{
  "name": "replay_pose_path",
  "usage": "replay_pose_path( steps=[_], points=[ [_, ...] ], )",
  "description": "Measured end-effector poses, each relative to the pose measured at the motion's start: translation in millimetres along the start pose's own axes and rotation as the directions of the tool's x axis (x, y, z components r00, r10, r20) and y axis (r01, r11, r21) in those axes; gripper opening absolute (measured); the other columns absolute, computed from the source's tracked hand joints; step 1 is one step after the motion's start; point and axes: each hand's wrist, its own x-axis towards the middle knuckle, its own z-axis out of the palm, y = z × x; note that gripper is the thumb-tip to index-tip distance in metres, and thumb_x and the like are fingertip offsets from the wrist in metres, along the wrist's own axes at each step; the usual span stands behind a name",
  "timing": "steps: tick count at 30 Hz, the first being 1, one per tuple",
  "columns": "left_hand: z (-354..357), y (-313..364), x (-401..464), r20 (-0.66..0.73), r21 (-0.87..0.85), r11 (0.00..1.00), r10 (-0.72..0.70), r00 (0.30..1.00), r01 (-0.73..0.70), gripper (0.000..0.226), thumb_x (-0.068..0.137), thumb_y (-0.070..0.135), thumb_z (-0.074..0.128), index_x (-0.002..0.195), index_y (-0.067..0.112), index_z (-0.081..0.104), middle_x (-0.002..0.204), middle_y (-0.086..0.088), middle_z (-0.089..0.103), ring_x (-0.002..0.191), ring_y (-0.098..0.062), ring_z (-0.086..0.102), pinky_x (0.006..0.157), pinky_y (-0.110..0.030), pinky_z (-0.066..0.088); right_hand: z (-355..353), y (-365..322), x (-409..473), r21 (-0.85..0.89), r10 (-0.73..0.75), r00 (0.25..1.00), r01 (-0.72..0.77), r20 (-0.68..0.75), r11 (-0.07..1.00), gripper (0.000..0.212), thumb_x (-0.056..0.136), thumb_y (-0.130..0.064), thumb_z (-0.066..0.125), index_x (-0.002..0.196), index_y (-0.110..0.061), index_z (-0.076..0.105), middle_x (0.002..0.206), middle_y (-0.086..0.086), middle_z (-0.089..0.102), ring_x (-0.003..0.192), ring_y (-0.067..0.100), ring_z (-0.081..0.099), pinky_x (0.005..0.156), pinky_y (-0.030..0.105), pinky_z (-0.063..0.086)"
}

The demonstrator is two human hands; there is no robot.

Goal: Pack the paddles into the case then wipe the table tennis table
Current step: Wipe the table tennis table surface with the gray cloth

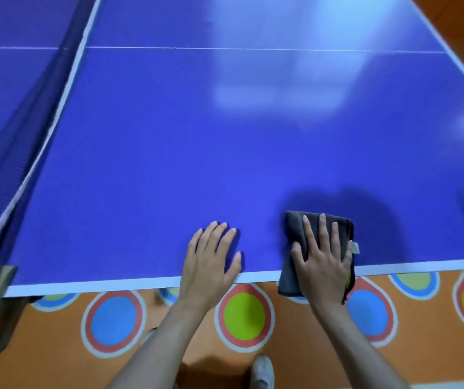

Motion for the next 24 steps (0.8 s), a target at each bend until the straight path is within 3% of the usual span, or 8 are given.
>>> replay_pose_path(
  steps=[5, 12, 16, 19, 21, 24],
  points=[
    [-45, -77, -1, -0.014, 0.051, 0.995, 0.088, 0.996, -0.087, 0.041, 0.102, 0.036, 0.048, 0.135, 0.017, 0.062, 0.145, -0.002, 0.058, 0.142, -0.025, 0.048, 0.121, -0.046, 0.033, 5, -94, -27, -0.013, -0.036, 0.999, 0.037, 0.036, 0.999, 0.064, 0.098, -0.051, 0.034, 0.16, -0.036, 0.033, 0.171, 0.0, 0.024, 0.157, 0.027, 0.024, 0.124, 0.059, 0.018],
    [-124, -240, 18, 0.027, 0.195, 0.98, -0.045, 0.999, 0.039, 0.037, 0.087, 0.01, 0.065, 0.124, 0.014, 0.065, 0.144, -0.009, 0.057, 0.145, -0.03, 0.044, 0.122, -0.051, 0.029, 19, -246, -70, -0.009, -0.1, 0.992, 0.101, 0.075, 0.995, 0.065, 0.1, -0.05, 0.042, 0.162, -0.03, 0.033, 0.171, 0.007, 0.023, 0.158, 0.033, 0.02, 0.124, 0.064, 0.017],
    [-162, -305, 26, 0.095, 0.35, 0.924, -0.199, 0.975, 0.155, 0.046, 0.087, 0.013, 0.064, 0.133, 0.014, 0.058, 0.158, -0.013, 0.043, 0.154, -0.032, 0.027, 0.126, -0.059, 0.015, 25, -320, -87, 0.007, -0.131, 0.985, 0.131, 0.116, 0.991, 0.065, 0.1, -0.051, 0.044, 0.161, -0.03, 0.035, 0.171, 0.008, 0.022, 0.158, 0.033, 0.019, 0.123, 0.065, 0.016],
    [-178, -345, 27, 0.202, 0.334, 0.911, -0.32, 0.926, 0.242, 0.057, 0.096, 0.021, 0.058, 0.15, 0.019, 0.043, 0.169, -0.009, 0.022, 0.159, -0.026, 0.011, 0.128, -0.053, 0.011, 28, -367, -98, 0.024, -0.137, 0.978, 0.134, 0.158, 0.991, 0.066, 0.1, -0.052, 0.039, 0.161, -0.031, 0.033, 0.171, 0.008, 0.02, 0.158, 0.033, 0.017, 0.123, 0.065, 0.016],
    [-186, -364, 24, 0.266, 0.322, 0.916, -0.329, 0.906, 0.238, 0.061, 0.1, 0.024, 0.054, 0.157, 0.021, 0.033, 0.172, -0.007, 0.013, 0.16, -0.024, 0.004, 0.129, -0.049, 0.008, 31, -396, -103, 0.04, -0.146, 0.973, 0.141, 0.178, 0.989, 0.065, 0.1, -0.052, 0.037, 0.161, -0.031, 0.034, 0.171, 0.009, 0.02, 0.158, 0.034, 0.018, 0.122, 0.066, 0.017],
    [-201, -383, 20, 0.227, 0.259, 0.94, -0.283, 0.932, 0.222, 0.057, 0.1, 0.019, 0.056, 0.154, 0.018, 0.039, 0.17, -0.007, 0.022, 0.159, -0.025, 0.014, 0.129, -0.046, 0.013, 33, -439, -110, 0.059, -0.19, 0.961, 0.181, 0.203, 0.982, 0.064, 0.102, -0.053, 0.031, 0.162, -0.031, 0.031, 0.172, 0.01, 0.017, 0.158, 0.035, 0.018, 0.122, 0.067, 0.015]
  ],
)
